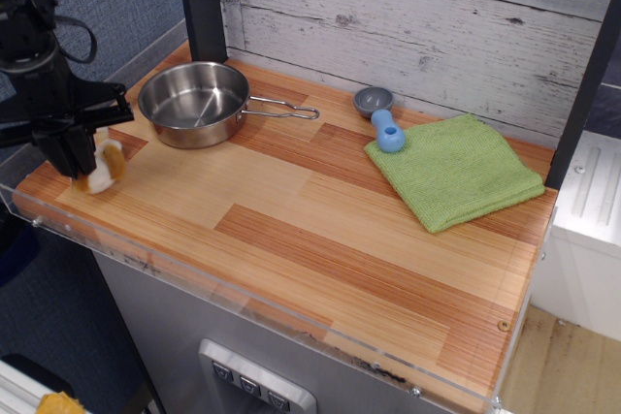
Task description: Move animal to lower left corner
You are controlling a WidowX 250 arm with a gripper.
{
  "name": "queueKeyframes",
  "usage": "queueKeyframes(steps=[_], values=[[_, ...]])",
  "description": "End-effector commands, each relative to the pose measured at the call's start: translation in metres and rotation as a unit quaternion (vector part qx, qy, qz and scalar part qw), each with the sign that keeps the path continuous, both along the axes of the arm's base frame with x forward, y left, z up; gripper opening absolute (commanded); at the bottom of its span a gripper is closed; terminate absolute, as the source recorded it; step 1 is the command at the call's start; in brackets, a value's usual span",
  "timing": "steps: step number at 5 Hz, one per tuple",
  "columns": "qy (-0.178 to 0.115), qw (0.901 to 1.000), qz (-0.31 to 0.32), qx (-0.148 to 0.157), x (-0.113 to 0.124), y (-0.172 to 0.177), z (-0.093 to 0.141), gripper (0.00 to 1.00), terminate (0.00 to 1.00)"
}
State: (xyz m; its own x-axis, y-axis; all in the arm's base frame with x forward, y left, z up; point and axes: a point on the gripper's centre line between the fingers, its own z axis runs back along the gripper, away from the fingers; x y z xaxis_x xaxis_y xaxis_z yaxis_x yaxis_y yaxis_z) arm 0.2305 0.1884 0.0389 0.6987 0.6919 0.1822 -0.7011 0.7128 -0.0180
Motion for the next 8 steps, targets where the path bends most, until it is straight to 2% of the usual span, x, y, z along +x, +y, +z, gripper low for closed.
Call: queueKeyframes(steps=[1, 4, 5, 7, 8], values=[[0.007, 0.9992, 0.039, 0.007, -0.011, -0.006, 0.010, 1.00, 0.00], [0.015, 0.9988, 0.047, -0.001, -0.011, -0.007, 0.018, 1.00, 0.00], [-0.006, 0.9991, 0.042, 0.009, -0.005, -0.004, 0.038, 1.00, 0.00], [-0.017, 0.9998, 0.000, 0.014, 0.018, -0.024, 0.098, 1.00, 0.00], [-0.034, 0.9988, -0.037, 0.003, 0.028, -0.042, 0.124, 1.00, 0.00]])
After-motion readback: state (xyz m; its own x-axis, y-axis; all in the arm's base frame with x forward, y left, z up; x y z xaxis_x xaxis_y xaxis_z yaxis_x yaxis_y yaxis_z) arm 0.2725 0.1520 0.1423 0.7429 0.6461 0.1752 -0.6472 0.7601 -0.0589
